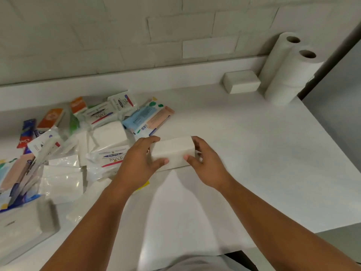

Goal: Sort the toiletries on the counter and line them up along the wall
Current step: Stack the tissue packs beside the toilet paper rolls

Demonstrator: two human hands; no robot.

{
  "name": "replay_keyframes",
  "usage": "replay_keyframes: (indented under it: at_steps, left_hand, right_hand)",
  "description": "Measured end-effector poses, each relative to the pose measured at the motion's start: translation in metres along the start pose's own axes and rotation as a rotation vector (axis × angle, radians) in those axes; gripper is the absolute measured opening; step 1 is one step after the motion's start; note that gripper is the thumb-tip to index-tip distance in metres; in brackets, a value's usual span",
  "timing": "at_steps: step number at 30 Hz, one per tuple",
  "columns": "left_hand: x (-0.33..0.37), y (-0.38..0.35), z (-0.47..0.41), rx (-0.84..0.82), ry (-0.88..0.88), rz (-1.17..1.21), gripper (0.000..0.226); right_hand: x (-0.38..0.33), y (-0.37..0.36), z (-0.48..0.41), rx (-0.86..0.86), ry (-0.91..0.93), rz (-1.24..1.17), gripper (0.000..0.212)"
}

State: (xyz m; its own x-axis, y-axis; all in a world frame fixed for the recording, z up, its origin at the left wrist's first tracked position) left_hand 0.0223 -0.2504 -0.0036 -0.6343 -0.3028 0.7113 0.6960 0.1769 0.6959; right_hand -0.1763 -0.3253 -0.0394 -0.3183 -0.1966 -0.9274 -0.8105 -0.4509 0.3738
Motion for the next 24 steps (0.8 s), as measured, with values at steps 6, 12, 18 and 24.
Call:
replay_keyframes:
  at_steps: [6, 12, 18, 24]
  left_hand:
    - [0.037, -0.04, -0.013, -0.045, 0.17, 0.453, 0.056]
    - [0.066, -0.099, -0.029, -0.016, 0.248, 0.704, 0.053]
    - [0.1, -0.154, -0.044, 0.027, 0.279, 0.743, 0.031]
    - [0.129, -0.19, -0.083, 0.148, 0.365, 0.815, 0.024]
  right_hand:
    - [0.017, 0.057, -0.001, 0.069, -0.096, -0.218, 0.055]
    - [0.053, 0.112, -0.009, 0.223, -0.231, -0.322, 0.044]
    - [0.083, 0.161, -0.026, 0.304, -0.279, -0.365, 0.041]
    - [0.092, 0.197, -0.059, 0.335, -0.236, -0.249, 0.023]
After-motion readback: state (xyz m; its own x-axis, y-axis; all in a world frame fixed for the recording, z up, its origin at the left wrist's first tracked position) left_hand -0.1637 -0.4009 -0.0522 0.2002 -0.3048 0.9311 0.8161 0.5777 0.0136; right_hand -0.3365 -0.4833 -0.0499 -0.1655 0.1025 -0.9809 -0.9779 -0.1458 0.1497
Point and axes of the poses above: each hand's wrist, its own z-axis away from the middle knuckle, its own y-axis out of the back of the hand, x = y × z, the point moved 3 cm from there along -z, towards the middle knuckle, and after that the axes turned 5 degrees about y, right-handed, at the moved point
